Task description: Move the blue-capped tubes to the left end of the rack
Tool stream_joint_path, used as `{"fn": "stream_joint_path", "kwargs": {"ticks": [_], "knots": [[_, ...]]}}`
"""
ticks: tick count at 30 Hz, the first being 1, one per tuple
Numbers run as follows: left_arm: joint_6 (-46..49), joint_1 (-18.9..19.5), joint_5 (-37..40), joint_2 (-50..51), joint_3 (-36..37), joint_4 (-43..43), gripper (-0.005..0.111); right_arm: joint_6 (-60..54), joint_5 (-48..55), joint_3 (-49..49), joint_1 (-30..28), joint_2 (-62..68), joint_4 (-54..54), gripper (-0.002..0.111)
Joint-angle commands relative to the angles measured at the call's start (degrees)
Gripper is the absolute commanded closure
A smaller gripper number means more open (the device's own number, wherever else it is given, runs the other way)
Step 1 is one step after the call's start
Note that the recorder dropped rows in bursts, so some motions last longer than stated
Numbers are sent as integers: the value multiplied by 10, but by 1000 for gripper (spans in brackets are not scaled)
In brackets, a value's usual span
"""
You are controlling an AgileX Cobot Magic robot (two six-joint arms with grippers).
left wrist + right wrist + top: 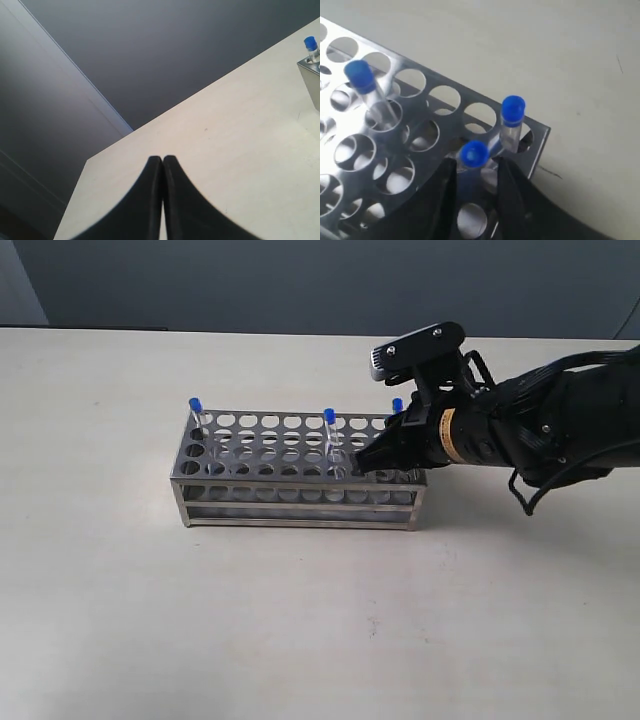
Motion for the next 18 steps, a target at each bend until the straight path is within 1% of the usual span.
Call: {"fn": "stream_joint_path", "kwargs": {"ticks": [1,2,3,4,5,10,18], "knots": [[-3,-1,-2,2,-3,0,106,-2,15,-4,-2,14,0,82],[-3,-1,-2,2,-3,0,106,-2,12,-4,-2,15,0,86],[-3,-1,-2,2,-3,0,106,-2,9,-4,-2,15,0,92],[-3,-1,-2,2,-3,0,106,-4,8,-4,-2,15,0,99],[-3,-1,-2,2,-3,0,106,-5,7,-4,-2,15,0,108],[-3,-1,-2,2,-3,0,106,-19,7,-4,-2,1,0,109],[-3,-1,-2,2,-3,0,106,-19,-1,-4,-2,-89,0,109]]}}
